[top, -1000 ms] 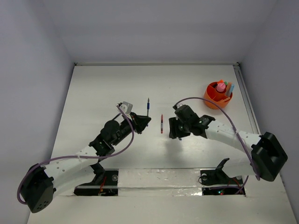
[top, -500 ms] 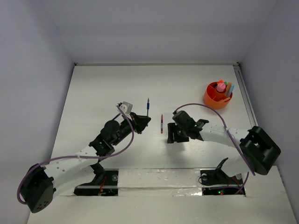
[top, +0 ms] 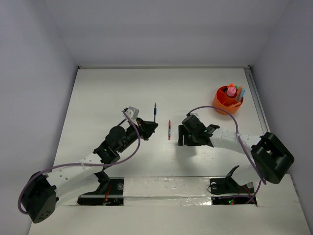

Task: Sort the stationery into containers
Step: Pick up the pen cap from the center of the board.

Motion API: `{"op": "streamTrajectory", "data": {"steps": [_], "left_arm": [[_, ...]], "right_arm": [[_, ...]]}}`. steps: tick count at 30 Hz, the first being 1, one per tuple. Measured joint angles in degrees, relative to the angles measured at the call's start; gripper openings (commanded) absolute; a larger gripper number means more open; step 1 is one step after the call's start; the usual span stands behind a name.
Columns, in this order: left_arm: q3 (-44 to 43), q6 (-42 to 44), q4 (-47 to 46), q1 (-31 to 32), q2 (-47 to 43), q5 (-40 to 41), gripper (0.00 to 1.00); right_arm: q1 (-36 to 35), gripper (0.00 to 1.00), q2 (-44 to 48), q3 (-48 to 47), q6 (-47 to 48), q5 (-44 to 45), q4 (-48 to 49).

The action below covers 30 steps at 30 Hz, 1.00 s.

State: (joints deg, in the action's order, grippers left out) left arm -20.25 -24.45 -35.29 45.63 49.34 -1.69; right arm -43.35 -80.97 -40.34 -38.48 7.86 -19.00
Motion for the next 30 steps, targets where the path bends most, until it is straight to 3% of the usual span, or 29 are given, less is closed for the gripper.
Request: {"op": "streamTrajectory", "data": {"steps": [11, 15, 20, 22, 30], "left_arm": [[0.0, 0.0, 0.0, 0.0, 0.3, 0.0, 0.00], [0.0, 0.0, 0.0, 0.0, 0.8, 0.0, 0.00], [0.0, 0.0, -0.1, 0.0, 1.9, -0.3, 0.00], [0.0, 0.0, -0.1, 0.0, 2.3, -0.5, 0.00], [0.0, 0.0, -0.4, 0.0, 3.1, -1.0, 0.00]], "right_arm": [[5.4, 0.75, 0.0, 0.6, 0.5, 3.3, 1.7], [6.7, 0.70, -0.1, 0.7, 0.6, 5.4, 1.9], [7.0, 0.51, -0.9, 0.5, 0.5, 9.5, 1.6], [7.1, 0.49, -1.7, 0.2, 0.4, 10.6, 1.5], [7.4, 0.47, -4.9, -2.1, 1.5, 12.7, 3.1]]}}
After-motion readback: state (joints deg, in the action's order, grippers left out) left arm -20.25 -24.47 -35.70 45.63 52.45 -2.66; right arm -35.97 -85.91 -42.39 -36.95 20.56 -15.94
